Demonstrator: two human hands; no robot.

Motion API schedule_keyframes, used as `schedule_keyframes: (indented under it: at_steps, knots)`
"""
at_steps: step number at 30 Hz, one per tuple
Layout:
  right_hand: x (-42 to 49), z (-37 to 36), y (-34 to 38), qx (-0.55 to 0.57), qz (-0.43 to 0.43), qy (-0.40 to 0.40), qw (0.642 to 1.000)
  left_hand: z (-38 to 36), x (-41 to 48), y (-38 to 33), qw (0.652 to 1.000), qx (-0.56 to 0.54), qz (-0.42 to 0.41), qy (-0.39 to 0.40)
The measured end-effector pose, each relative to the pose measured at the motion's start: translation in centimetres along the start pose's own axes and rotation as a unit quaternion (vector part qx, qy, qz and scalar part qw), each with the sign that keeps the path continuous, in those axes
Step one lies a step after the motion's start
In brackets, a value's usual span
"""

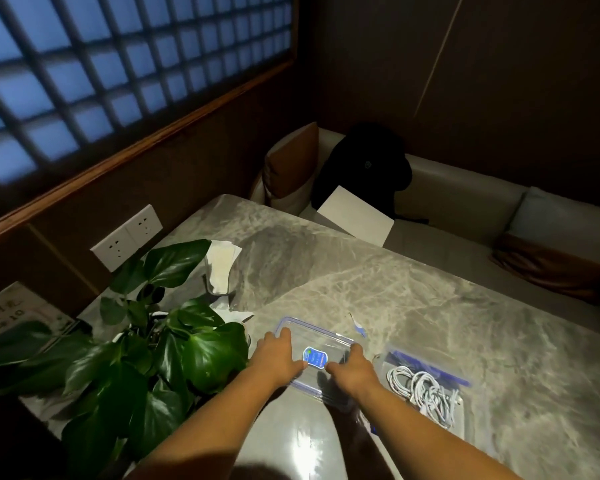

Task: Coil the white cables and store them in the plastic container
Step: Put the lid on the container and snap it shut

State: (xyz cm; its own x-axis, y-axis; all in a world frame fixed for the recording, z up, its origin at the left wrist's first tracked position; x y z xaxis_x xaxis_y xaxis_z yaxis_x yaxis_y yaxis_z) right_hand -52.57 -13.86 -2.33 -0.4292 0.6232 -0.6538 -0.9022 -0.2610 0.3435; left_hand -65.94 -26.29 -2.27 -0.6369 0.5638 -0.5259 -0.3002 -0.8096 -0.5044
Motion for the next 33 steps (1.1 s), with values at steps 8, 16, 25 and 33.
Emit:
schedule_keyframes:
  at_steps: [8,16,25,33]
  knots:
    - [1.4,-0.6,-0.3,-0.013,-0.05,-0.013,0.999,-1.0,1.0,0.7,0.999,0.03,0.031,-0.01]
    - [0.9,1.8,0.5,0.019,-0.017,-0.098,0.995,1.0,2.1,1.2,0.995,-0.053,0.056,-0.06]
    - [0.3,6.6,-0.8,0.045,0.038,-0.22,0.974,2.8,1.5,-1.2,0.988,-0.099,0.008,-0.122]
    - [-0.6,9.3,-6.2,0.065,-0.004,-0.26,0.963,0.6,0.5,-5.3,0.984,-0.132,-0.049,-0.111]
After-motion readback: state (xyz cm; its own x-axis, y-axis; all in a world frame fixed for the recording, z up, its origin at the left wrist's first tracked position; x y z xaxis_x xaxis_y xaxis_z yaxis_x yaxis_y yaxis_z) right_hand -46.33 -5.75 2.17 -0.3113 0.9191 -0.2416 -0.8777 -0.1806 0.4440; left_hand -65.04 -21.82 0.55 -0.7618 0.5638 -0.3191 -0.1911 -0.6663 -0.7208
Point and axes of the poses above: each hand's wrist, its own x-axis towards the middle knuckle, its own z-axis out of the back of the hand, y = z × x, the point moved 8 cm from there along x, towards the middle knuckle, and after that the axes turned 11 degrees about -x, right-handed, at the moved point
